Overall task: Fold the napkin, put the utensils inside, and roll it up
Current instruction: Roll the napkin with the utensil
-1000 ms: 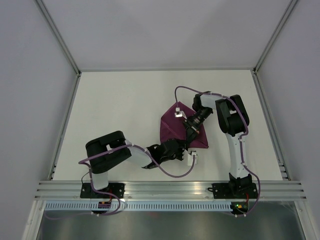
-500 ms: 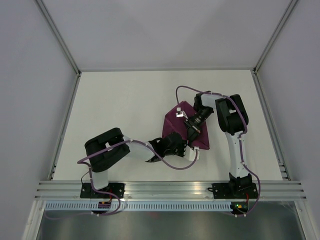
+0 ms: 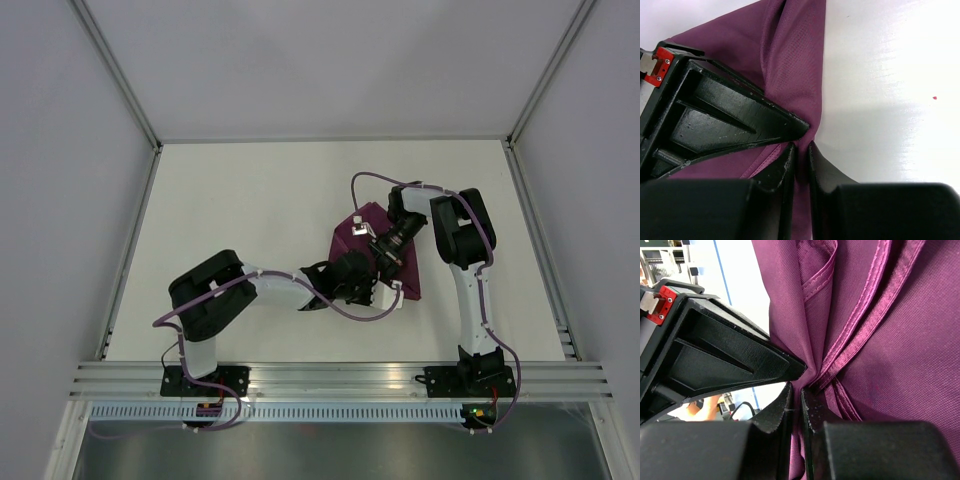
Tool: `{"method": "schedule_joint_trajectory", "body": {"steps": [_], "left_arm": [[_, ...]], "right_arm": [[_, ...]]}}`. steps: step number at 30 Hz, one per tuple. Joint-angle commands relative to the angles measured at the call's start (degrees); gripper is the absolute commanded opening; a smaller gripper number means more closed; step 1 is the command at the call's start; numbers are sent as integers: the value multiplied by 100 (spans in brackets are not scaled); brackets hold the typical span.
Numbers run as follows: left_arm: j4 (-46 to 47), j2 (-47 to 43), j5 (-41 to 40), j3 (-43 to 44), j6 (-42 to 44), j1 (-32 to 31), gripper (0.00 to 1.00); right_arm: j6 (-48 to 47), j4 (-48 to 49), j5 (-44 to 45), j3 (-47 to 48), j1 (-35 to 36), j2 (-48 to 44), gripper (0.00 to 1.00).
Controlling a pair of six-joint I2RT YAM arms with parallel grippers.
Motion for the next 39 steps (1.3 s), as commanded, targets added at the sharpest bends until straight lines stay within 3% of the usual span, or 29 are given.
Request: {"method": "schedule_joint_trajectory", "body": {"steps": [1, 5, 11, 15, 24, 34, 39], "left_arm": [[-879, 262, 617, 117, -382, 15, 12], [-1011, 262, 827, 153, -443, 15, 6], [-1090, 192, 1073, 109, -636, 41, 3], [-1187, 191, 1284, 205, -812, 94, 2], [-1459, 235, 1987, 433, -1409, 349, 2], [-1758, 525, 3015, 890, -2306, 911, 2], [-1829, 736, 3245, 1101, -2641, 1122, 2]], "right_arm": [[-491, 974, 602, 151, -28, 131, 18], [-332, 1027, 594, 186, -36, -19, 27], [97, 1368, 611, 151, -168, -484, 48], [580, 1773, 620, 116, -361, -941, 53], [1136, 2670, 515, -252, -1029, -2048, 55], [740, 3969, 567, -2342, -1451, -4726, 56], [21, 3787, 558, -3064, -1303, -5687, 50]]}}
